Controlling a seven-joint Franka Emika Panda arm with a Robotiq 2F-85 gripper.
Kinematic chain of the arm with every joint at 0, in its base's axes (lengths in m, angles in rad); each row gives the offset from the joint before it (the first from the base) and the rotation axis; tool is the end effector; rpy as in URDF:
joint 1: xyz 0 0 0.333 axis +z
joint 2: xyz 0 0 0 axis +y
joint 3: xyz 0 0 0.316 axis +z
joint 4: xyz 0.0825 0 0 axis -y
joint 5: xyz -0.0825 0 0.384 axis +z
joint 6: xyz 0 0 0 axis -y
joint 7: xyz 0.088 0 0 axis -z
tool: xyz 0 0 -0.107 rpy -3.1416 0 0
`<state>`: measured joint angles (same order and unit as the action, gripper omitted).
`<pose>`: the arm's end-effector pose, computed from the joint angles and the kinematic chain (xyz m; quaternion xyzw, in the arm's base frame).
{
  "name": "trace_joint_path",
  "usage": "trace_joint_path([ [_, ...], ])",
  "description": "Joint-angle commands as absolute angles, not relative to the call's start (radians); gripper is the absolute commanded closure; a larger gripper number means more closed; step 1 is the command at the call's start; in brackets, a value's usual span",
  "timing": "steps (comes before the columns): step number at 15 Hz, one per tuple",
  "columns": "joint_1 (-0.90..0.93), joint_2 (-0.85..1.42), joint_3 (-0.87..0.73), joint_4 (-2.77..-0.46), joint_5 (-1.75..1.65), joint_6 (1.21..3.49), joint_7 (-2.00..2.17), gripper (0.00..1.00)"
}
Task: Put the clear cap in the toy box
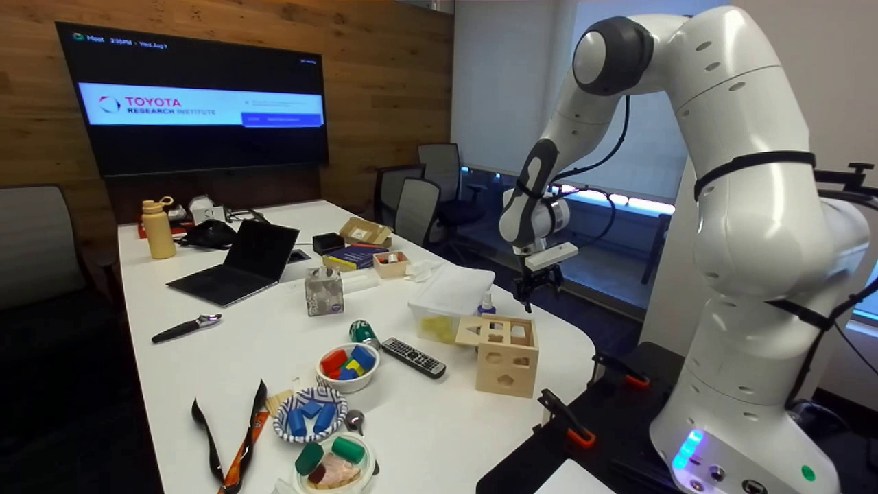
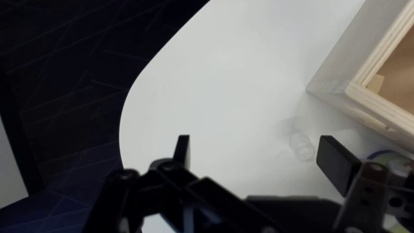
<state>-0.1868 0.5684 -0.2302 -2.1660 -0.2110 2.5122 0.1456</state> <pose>0.4846 -0.2213 0.1190 0.9719 -0.1748 -0.1223 0.0998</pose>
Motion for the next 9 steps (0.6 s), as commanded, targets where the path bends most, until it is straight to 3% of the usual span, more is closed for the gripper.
trace_joint_path([
  [1,-0.186,0.655,-0.235,-2.095,-0.151,2.549,0.164,0.00],
  [9,-0.154,0.833,-0.231,-1.973,-0.087,2.604,0.187,0.00],
])
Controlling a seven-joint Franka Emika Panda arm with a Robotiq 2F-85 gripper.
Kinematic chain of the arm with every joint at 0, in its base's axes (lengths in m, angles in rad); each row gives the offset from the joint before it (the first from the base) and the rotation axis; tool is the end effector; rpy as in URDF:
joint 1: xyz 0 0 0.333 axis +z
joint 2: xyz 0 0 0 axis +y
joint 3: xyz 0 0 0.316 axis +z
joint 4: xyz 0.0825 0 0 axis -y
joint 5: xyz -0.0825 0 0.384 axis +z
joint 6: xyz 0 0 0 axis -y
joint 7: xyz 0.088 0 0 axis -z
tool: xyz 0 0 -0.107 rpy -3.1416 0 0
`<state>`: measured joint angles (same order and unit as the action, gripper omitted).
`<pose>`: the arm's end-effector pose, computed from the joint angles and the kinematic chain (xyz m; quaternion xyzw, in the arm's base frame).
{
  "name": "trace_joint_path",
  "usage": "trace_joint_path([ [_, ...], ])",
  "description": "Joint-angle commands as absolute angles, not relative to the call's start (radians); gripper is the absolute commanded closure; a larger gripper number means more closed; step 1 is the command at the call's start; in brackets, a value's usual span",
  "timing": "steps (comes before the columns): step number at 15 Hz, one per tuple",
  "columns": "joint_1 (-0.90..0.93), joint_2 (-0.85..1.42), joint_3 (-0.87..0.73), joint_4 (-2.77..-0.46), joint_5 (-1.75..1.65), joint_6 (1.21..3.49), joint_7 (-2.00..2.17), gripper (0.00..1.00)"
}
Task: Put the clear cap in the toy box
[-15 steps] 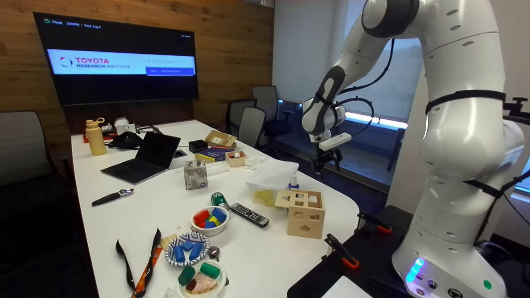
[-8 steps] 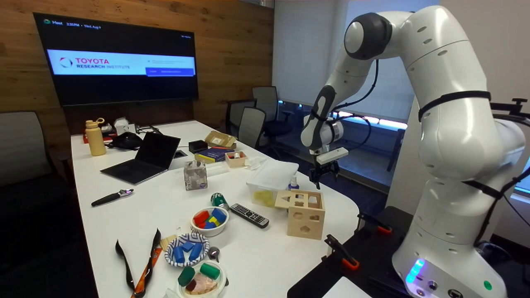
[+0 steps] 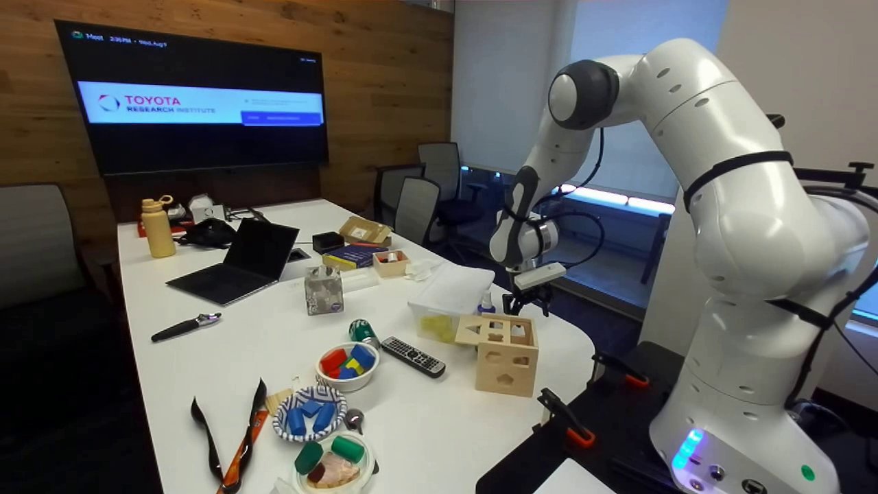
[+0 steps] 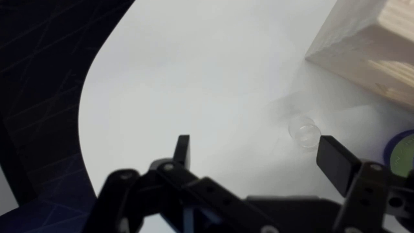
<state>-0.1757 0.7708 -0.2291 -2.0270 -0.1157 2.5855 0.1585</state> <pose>0.5074 -0.2252 0.0558 0.9684 -0.2020 -0.1121 0.0944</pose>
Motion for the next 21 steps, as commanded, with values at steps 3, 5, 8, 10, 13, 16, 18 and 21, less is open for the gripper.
trace_joint_path([
  [3,-0.144,0.887,-0.220,-1.926,-0.062,2.601,0.190,0.00],
  [5,-0.132,0.912,-0.222,-1.902,-0.052,2.603,0.195,0.00],
  [8,-0.122,0.937,-0.224,-1.884,-0.040,2.598,0.192,0.00],
  [10,-0.123,0.936,-0.223,-1.893,-0.037,2.589,0.183,0.00],
  [13,-0.122,0.933,-0.228,-1.909,-0.038,2.590,0.185,0.07],
  [16,-0.129,0.930,-0.229,-1.910,-0.032,2.582,0.183,0.33],
  [18,-0.128,0.929,-0.233,-1.909,-0.031,2.581,0.184,0.47],
  [21,-0.129,0.923,-0.232,-1.913,-0.029,2.572,0.180,0.72],
])
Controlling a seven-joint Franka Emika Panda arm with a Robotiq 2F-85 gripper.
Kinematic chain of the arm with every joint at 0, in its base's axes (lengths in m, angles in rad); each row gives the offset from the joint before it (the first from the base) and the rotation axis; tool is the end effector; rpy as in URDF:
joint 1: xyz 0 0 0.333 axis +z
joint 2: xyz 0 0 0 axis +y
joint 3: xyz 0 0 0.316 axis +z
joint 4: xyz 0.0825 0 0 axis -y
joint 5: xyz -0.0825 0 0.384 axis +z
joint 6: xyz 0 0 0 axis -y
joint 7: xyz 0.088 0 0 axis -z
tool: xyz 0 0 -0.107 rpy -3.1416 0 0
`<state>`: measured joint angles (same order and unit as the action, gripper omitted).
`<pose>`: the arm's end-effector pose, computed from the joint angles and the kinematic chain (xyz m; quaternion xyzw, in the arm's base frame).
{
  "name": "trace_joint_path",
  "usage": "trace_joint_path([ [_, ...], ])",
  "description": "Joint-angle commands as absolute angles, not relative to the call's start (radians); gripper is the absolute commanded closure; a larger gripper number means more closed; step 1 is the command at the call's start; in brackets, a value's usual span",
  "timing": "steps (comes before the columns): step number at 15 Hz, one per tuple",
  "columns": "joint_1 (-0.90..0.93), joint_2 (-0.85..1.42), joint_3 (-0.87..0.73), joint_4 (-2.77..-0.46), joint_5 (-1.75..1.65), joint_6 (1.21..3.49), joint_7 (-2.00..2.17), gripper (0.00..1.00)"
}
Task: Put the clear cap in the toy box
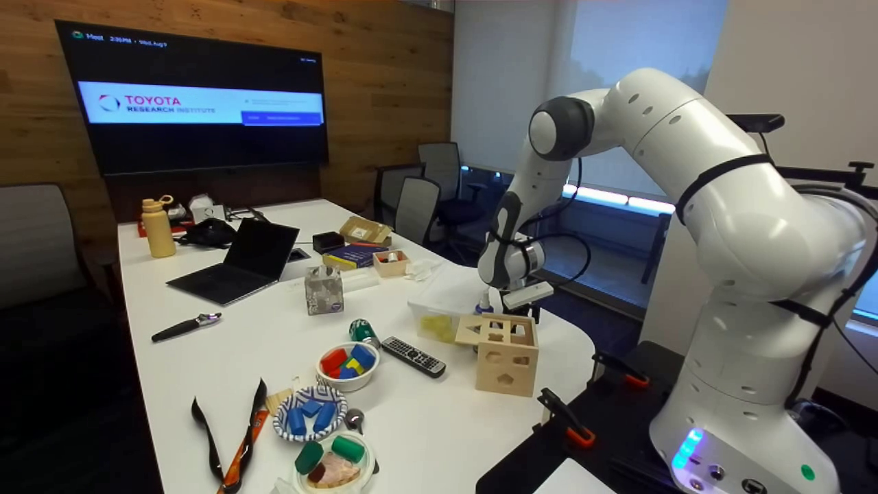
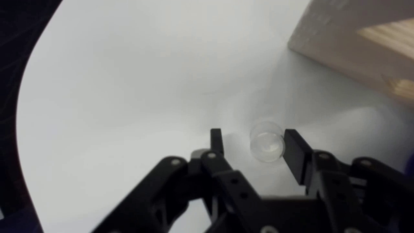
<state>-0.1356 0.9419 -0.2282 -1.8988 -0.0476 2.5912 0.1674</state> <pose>0.5228 -0.2094 -0.0030 0.9662 -0.2045 -0.1247 0.0948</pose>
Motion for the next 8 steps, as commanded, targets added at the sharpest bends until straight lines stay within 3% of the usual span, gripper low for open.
trace_joint_path([
  [1,-0.128,0.922,-0.232,-1.914,-0.029,2.571,0.181,0.78],
  [3,-0.127,0.919,-0.232,-1.917,-0.029,2.568,0.181,0.94],
  [4,-0.126,0.913,-0.233,-1.919,-0.029,2.563,0.183,0.96],
  [8,-0.104,0.846,-0.275,-1.928,-0.042,2.467,0.213,0.93],
])
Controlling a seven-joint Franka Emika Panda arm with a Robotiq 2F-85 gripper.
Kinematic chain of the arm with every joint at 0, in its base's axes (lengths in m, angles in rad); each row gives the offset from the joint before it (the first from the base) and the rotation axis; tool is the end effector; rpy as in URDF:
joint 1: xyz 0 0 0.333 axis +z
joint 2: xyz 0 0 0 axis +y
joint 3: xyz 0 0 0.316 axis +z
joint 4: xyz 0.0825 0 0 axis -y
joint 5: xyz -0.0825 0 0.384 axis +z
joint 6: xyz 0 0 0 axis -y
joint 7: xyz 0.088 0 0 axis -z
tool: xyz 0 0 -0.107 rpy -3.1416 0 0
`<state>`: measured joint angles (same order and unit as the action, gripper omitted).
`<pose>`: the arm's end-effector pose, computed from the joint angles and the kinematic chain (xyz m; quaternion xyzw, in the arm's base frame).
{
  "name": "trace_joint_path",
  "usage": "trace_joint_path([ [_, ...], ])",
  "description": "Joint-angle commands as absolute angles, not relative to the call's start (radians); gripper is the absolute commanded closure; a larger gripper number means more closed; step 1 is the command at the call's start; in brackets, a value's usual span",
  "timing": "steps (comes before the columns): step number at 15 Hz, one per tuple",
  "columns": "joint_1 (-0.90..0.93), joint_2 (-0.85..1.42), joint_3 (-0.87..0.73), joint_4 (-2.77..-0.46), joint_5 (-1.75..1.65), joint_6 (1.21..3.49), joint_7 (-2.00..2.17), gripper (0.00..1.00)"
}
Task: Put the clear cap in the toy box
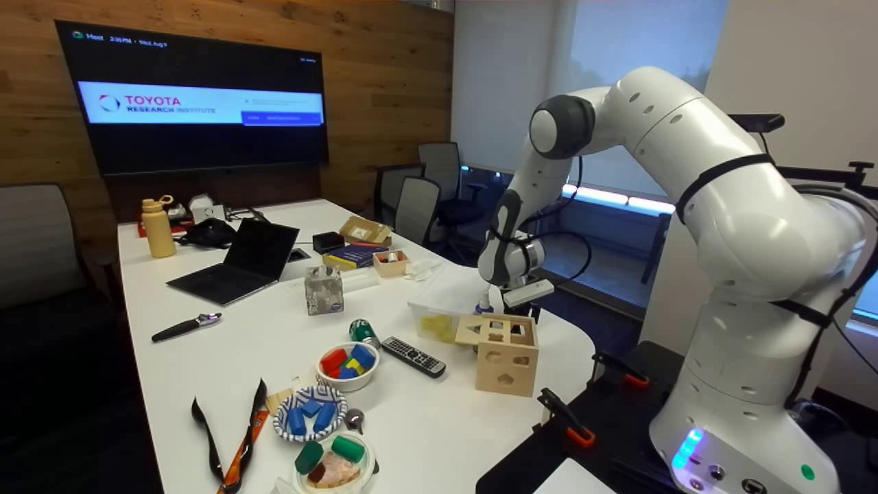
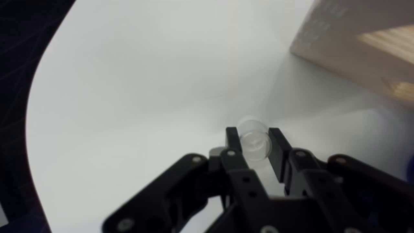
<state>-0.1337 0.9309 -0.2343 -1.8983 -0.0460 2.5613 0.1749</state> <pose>0.5224 -0.2120 0.0022 0.9634 -0.2116 -0.1333 0.0962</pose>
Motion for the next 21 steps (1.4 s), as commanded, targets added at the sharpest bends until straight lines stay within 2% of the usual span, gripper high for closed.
trace_joint_path([
  [1,-0.084,0.825,-0.306,-1.925,-0.058,2.423,0.242,0.93],
  [4,-0.080,0.733,-0.337,-1.915,-0.093,2.294,0.223,0.93],
  [9,-0.094,0.580,-0.270,-1.896,-0.097,2.156,0.172,0.93],
  [14,-0.080,0.491,-0.192,-1.898,-0.090,2.155,0.180,0.93],
  [21,-0.067,0.491,-0.130,-1.910,-0.086,2.168,0.158,0.93],
])
